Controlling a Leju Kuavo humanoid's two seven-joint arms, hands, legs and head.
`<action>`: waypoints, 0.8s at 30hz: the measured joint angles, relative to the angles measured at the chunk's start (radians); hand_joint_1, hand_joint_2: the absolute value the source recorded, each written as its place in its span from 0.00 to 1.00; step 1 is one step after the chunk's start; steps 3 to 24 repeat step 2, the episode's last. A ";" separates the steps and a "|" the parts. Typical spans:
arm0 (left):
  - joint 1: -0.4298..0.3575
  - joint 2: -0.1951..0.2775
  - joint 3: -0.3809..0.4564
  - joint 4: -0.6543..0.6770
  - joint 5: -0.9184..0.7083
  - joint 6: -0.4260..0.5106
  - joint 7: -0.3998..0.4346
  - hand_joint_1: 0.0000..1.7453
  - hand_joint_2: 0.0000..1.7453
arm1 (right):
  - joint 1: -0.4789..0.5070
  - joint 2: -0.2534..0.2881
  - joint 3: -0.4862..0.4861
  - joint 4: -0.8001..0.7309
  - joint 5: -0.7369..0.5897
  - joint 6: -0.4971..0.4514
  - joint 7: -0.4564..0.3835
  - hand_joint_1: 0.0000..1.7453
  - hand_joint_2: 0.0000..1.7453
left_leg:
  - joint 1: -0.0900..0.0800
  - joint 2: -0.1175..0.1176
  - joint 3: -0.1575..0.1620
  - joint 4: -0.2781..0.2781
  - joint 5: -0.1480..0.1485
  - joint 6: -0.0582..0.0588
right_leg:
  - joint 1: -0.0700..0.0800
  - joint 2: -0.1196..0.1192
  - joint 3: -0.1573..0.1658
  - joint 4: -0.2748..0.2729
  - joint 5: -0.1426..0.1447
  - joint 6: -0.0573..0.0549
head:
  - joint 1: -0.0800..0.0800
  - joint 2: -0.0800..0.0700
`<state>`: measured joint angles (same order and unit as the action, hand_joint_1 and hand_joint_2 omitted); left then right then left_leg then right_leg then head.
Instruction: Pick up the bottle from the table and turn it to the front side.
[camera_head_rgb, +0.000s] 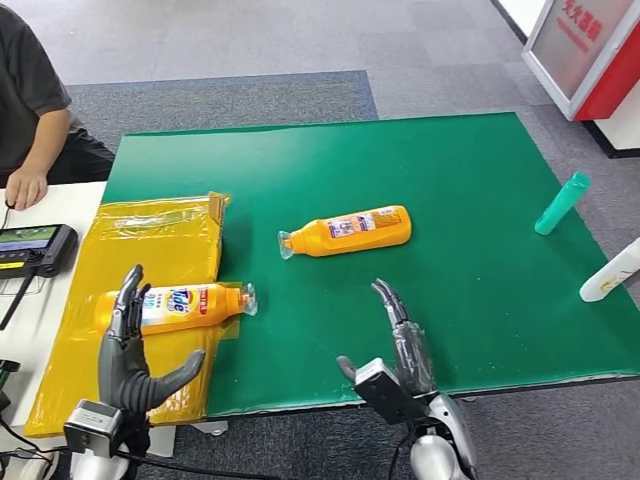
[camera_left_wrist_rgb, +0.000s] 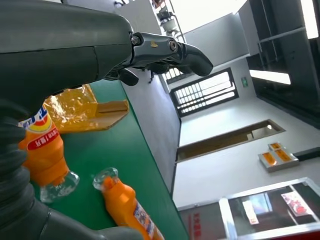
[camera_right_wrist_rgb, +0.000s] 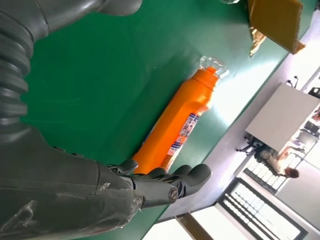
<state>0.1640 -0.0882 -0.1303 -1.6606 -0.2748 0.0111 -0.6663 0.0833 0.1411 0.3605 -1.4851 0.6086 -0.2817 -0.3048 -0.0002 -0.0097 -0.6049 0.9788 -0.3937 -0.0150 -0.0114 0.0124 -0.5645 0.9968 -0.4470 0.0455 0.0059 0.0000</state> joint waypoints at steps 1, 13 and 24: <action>0.005 -0.003 0.001 0.000 0.017 -0.027 -0.003 0.00 1.00 | 0.007 -0.001 0.000 -0.007 -0.034 0.003 -0.022 0.00 1.00 | 0.000 0.000 0.000 0.000 0.000 0.000 | 0.000 0.000 0.000 0.000 0.000 0.000 | 0.000 0.000; 0.007 -0.005 0.002 0.000 0.026 -0.040 -0.005 0.00 1.00 | 0.010 -0.002 0.000 -0.010 -0.053 0.005 -0.034 0.00 1.00 | 0.000 0.000 0.000 0.000 0.000 0.000 | 0.000 0.000 0.000 0.000 0.000 0.000 | 0.000 0.000; 0.007 -0.005 0.002 0.000 0.026 -0.040 -0.005 0.00 1.00 | 0.010 -0.002 0.000 -0.010 -0.053 0.005 -0.034 0.00 1.00 | 0.000 0.000 0.000 0.000 0.000 0.000 | 0.000 0.000 0.000 0.000 0.000 0.000 | 0.000 0.000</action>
